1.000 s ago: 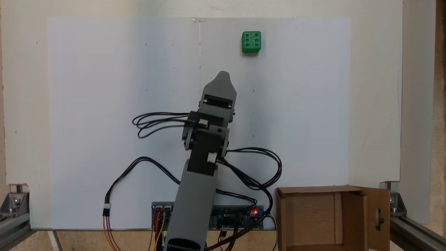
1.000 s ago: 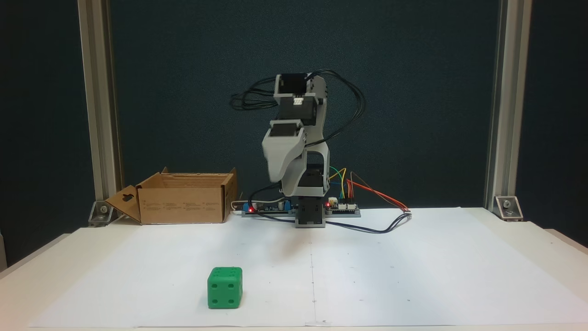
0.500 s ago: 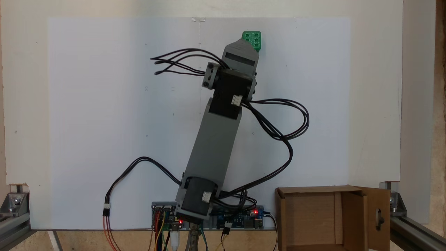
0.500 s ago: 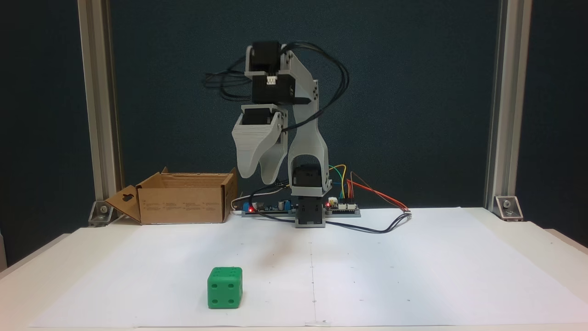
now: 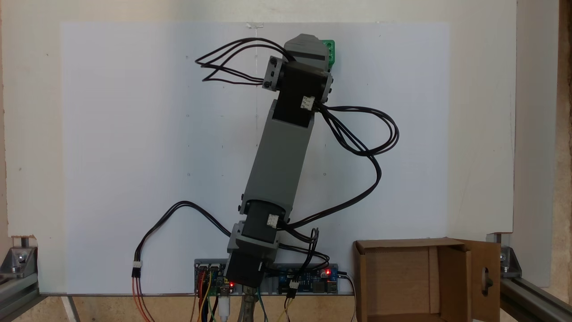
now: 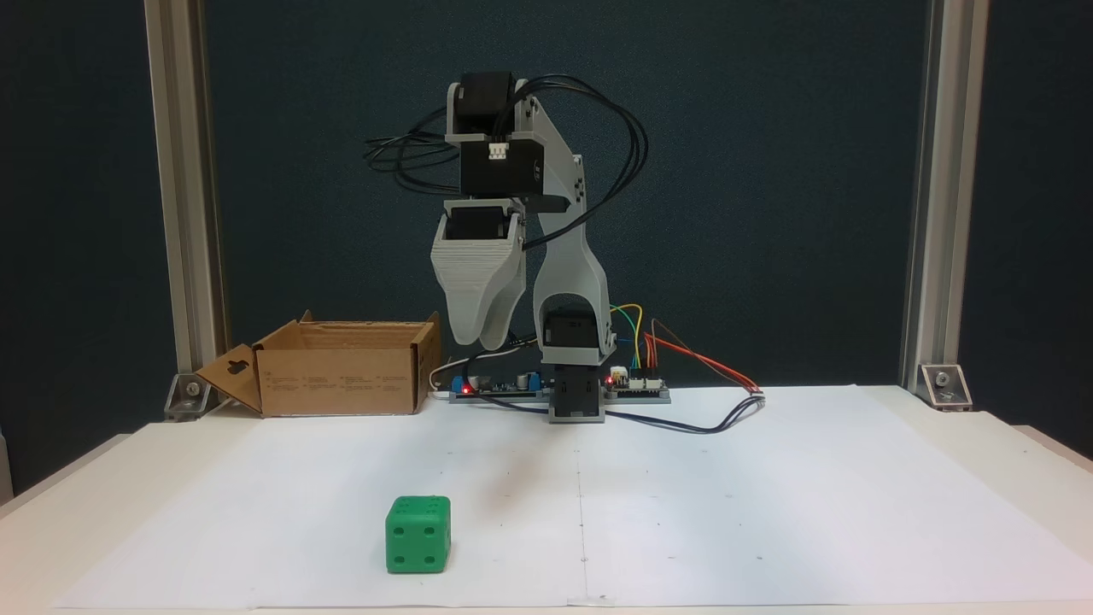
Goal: Grasp a green dice and put it in the bin.
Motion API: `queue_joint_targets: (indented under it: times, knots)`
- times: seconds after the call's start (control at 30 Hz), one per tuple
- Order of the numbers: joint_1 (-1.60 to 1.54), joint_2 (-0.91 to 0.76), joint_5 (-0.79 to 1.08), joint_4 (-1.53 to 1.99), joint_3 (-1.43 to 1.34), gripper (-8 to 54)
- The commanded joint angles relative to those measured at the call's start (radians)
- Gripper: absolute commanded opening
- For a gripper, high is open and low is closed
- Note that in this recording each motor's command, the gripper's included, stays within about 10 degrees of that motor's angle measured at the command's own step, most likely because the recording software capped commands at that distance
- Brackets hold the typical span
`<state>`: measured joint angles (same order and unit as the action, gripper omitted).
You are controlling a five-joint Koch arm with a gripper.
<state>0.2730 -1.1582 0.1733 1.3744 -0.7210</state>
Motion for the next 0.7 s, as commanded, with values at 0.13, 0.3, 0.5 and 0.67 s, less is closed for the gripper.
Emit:
queue_joint_targets:
  times: [0.13,0.3,0.5,0.67]
  knots:
    - [0.012,0.089,0.086,0.097,0.184,45.5]
    - [0.034,0.158,0.118,0.098,0.224,45.6]
    - [0.040,0.222,0.121,0.115,0.239,45.8]
    - [0.041,0.282,0.121,0.120,0.275,45.8]
